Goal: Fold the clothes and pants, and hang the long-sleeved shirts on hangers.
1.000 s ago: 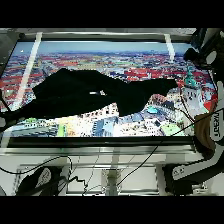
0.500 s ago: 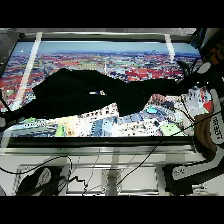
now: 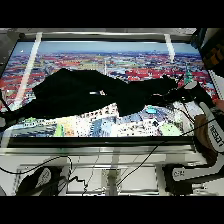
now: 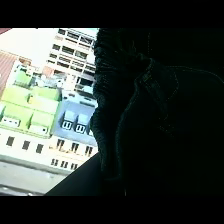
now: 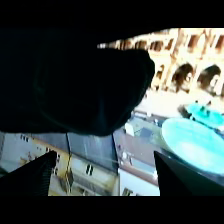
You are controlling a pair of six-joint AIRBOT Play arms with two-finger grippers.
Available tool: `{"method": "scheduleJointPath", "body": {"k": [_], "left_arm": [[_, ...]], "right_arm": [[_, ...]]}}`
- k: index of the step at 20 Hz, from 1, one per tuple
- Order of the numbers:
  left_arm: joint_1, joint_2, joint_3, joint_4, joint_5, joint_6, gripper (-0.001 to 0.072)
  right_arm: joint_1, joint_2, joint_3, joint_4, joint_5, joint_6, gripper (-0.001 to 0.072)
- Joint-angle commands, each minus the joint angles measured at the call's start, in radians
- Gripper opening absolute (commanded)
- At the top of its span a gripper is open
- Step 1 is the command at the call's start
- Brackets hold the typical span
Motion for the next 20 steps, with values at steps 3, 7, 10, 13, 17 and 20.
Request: {"method": "scheduleJointPath", "body": {"k": [3, 7, 10, 13, 17, 20], "left_arm": [[0.001, 0.000, 0.000, 0.000, 0.002, 0.000, 0.0060], [0.001, 0.000, 0.000, 0.000, 0.011, 0.000, 0.0061], [0.001, 0.000, 0.000, 0.000, 0.055, 0.000, 0.0060], [0.001, 0.000, 0.000, 0.000, 0.122, 0.000, 0.0060], [-0.001, 0.000, 0.000, -0.039, 0.174, -0.004, 0.0060], [-0.002, -0.006, 0.000, -0.099, 0.173, -0.003, 0.0061]], "right_arm": [[0.178, -0.025, -0.021, -0.061, -0.295, 0.070, 0.0558], [0.211, -0.020, 0.029, -0.060, -0.259, 0.132, 0.0021], [0.211, 0.018, 0.167, -0.060, -0.066, 0.146, 0.0021], [0.209, 0.074, 0.345, -0.064, -0.261, 0.165, 0.0021], [0.204, 0.055, 0.459, -0.100, -1.006, 0.313, 0.0019], [0.194, -0.035, 0.460, -0.095, -1.139, 0.361, 0.0020]]}}
